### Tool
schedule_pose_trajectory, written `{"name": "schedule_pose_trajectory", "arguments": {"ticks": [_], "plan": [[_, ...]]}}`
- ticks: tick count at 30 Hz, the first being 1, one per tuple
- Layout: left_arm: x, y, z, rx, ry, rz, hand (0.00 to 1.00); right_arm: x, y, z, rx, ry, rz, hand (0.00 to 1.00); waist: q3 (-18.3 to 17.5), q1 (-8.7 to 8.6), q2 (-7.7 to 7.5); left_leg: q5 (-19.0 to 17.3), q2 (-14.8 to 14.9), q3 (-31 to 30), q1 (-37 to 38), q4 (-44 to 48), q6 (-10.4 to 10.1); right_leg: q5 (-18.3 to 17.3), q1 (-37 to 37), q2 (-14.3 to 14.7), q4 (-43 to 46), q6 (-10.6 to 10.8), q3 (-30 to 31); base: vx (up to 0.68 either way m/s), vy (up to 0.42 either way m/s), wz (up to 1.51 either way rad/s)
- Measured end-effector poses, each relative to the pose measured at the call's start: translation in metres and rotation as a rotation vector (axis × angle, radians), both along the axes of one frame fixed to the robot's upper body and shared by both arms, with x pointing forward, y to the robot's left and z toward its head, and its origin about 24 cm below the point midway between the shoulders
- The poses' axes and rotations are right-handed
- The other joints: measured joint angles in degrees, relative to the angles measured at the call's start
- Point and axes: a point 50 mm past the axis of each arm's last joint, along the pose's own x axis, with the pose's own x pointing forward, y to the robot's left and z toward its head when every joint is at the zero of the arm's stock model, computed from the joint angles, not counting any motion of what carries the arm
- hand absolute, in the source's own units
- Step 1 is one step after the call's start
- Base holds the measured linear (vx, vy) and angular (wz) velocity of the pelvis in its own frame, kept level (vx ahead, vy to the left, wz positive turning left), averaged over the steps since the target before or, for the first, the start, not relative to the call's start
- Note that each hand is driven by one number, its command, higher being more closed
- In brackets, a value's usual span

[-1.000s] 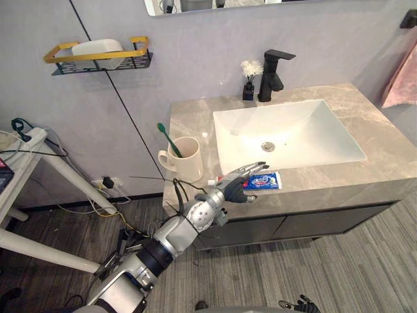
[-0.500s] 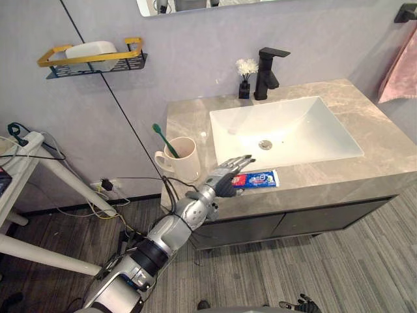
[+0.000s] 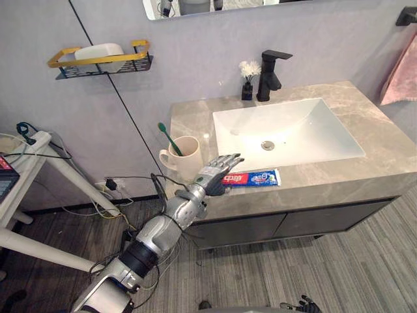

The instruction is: Organize washtable

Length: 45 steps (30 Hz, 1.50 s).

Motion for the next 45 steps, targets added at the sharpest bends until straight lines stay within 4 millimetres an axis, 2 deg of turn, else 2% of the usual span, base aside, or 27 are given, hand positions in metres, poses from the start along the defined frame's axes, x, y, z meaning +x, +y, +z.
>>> {"name": "schedule_pose_trajectory", "arguments": {"ticks": [5, 11, 28, 45], "plan": [[-0.011, -0.002, -0.003, 0.088, 0.026, -0.114, 0.0, 0.0, -0.002, 0.0, -0.004, -0.001, 0.008, 0.0, 0.0, 0.01, 0.18, 0.0, -0.2, 0.0, -0.1, 0.0, 0.0, 0.0, 0.0, 0.1, -0.3, 0.0, 0.0, 0.0, 0.0, 0.0], [-0.017, 0.0, 0.005, 0.082, 0.025, -0.169, 0.0, 0.001, -0.003, 0.001, -0.007, -0.002, 0.012, 0.0, -0.1, -0.03, 0.6, 0.0, -0.2, -0.1, -0.2, 0.0, 0.0, 0.0, 0.0, 0.1, -0.5, 0.0, -0.1, 0.0, 0.0, 0.0], [-0.008, 0.009, 0.014, 0.048, -0.025, -0.08, 0.0, 0.001, -0.003, 0.001, -0.008, 0.001, 0.033, 0.0, -0.2, 0.0, 0.76, 0.0, -0.2, -0.1, -0.4, 0.2, 0.0, 0.1, -0.1, 0.1, -0.4, 0.0, -0.1, 0.0, 0.0, 0.0], [-0.008, -0.006, 0.011, 0.003, -0.024, -0.073, 0.0, 0.002, -0.003, 0.001, -0.008, -0.002, 0.031, 0.0, -0.1, -0.04, 0.64, 0.0, -0.1, 0.5, -1.1, 0.2, 0.0, 0.8, -1.0, 0.2, -1.1, 0.0, 0.8, 0.0, 0.0, -0.02]]}}
